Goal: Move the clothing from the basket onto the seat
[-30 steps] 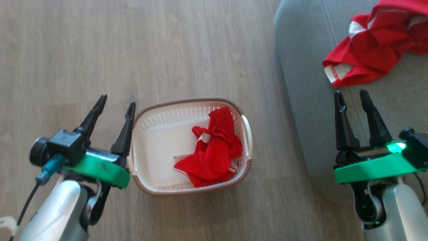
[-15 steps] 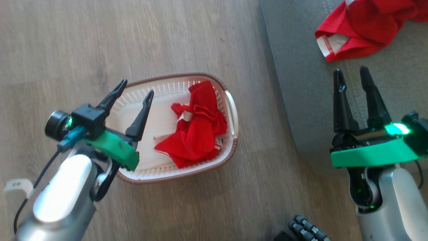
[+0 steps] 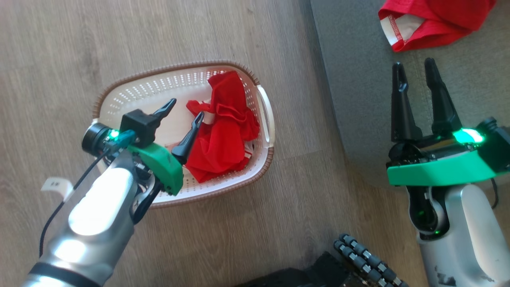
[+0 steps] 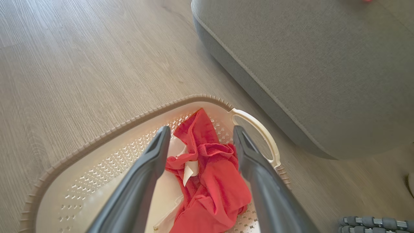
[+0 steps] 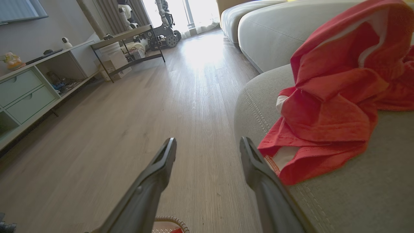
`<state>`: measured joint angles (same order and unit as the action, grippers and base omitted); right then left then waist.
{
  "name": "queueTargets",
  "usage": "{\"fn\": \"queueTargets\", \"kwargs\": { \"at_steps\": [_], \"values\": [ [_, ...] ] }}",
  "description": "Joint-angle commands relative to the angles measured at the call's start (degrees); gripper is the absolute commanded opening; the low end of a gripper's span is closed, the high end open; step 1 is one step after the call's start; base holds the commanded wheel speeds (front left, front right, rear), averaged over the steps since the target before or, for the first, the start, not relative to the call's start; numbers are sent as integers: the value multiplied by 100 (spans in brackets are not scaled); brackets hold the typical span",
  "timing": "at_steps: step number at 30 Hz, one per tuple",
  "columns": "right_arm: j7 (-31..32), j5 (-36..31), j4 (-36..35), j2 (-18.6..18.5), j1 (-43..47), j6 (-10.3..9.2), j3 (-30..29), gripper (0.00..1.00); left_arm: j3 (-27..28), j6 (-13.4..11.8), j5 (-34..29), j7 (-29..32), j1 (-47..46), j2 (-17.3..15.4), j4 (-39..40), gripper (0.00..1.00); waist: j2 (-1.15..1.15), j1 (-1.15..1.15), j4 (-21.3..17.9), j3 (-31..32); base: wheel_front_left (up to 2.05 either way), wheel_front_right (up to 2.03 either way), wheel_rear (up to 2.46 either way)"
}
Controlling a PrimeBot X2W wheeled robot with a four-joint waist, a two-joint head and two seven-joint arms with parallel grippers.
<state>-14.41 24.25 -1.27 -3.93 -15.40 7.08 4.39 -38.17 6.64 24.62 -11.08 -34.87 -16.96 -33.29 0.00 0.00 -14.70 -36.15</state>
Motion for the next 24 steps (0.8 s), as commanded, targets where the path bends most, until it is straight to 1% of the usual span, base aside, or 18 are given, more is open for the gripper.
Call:
{"fn": "queueTargets", "kwargs": {
  "at_steps": [1,8,13,21,24],
  "values": [
    [-51,-16,-155,23,-46,41,152,100,53,48,54,27,-223,3,-94,100,0,0,-44,-129,0,0,0],
    [-57,-30,-222,54,-228,41,215,100,-210,78,211,38,-782,243,-886,100,0,0,-151,-477,0,0,0],
    [-58,4,-280,78,-287,41,235,100,-398,82,323,86,-1090,297,-1210,100,0,0,-234,-708,0,0,0],
    [-58,62,-442,101,-384,41,257,100,-930,83,731,275,-1554,363,-1658,100,0,0,-374,-1088,0,0,0],
    [-58,140,-574,103,-381,41,191,100,-1033,84,939,310,-1694,383,-1823,100,0,0,-373,-1182,0,0,0]
  ]
}}
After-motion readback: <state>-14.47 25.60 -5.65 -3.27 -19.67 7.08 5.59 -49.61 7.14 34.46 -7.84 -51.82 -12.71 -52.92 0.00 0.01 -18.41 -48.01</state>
